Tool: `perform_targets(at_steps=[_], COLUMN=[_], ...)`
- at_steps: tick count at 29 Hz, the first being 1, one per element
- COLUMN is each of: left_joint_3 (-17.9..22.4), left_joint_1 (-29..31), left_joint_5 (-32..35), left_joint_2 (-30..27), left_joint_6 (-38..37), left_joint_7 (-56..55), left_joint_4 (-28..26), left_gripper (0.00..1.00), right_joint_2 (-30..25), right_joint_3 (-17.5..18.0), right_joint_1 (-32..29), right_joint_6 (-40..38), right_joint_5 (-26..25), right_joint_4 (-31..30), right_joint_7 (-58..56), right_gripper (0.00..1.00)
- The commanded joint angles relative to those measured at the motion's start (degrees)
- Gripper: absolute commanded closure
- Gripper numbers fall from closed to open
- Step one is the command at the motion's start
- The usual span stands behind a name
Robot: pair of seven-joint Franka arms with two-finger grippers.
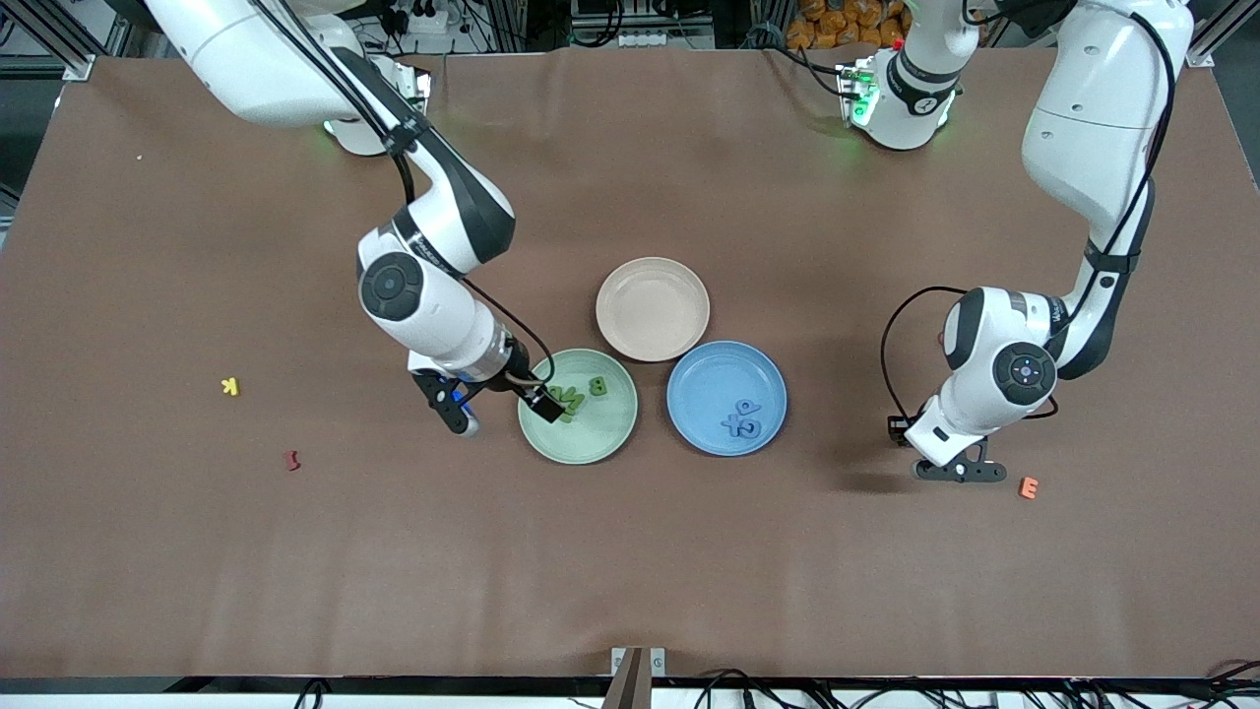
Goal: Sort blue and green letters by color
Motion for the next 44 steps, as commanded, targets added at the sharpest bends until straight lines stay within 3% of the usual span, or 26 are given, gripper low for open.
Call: perform_targets(at_steps=[1,17,26,32,44], left_joint_3=[-0.21,-0.21,-0.21,-0.12,-0.12], left_joint_1=[0.08,-0.01,0.34,0.08,0.52], left_joint_5=[-1.87,-7.32,-9.96,-9.87,-9.96], left_joint_2=[-4.26,-15.94,-22.89,-26.84,-35.81], left_joint_6=[-4.2,-7.9,-10.27,-13.0,-22.66], left_joint_7=[0.96,0.87,0.7,0.61,0.7], left_joint_4=[-1.2,-1.11,-1.11,-1.37,-1.72], left_gripper=[0.17,0.18,0.11,0.0,0.0], right_joint_2=[0.36,0.45,0.54,0.63,0.63], right_joint_3=[0.14,0.23,0.23,0.23,0.23], right_joint_1=[0.13,0.4,0.4,0.4,0.22], right_joint_6=[-0.54,-0.19,-0.19,-0.19,-0.19], right_joint_5=[0.11,0.11,0.11,0.11,0.11], right_joint_4=[0.19,0.19,0.19,0.19,0.19], right_joint_7=[-0.56,-0.56,-0.56,-0.56,-0.56], right_gripper=[0.0,0.0,0.0,0.0,0.0])
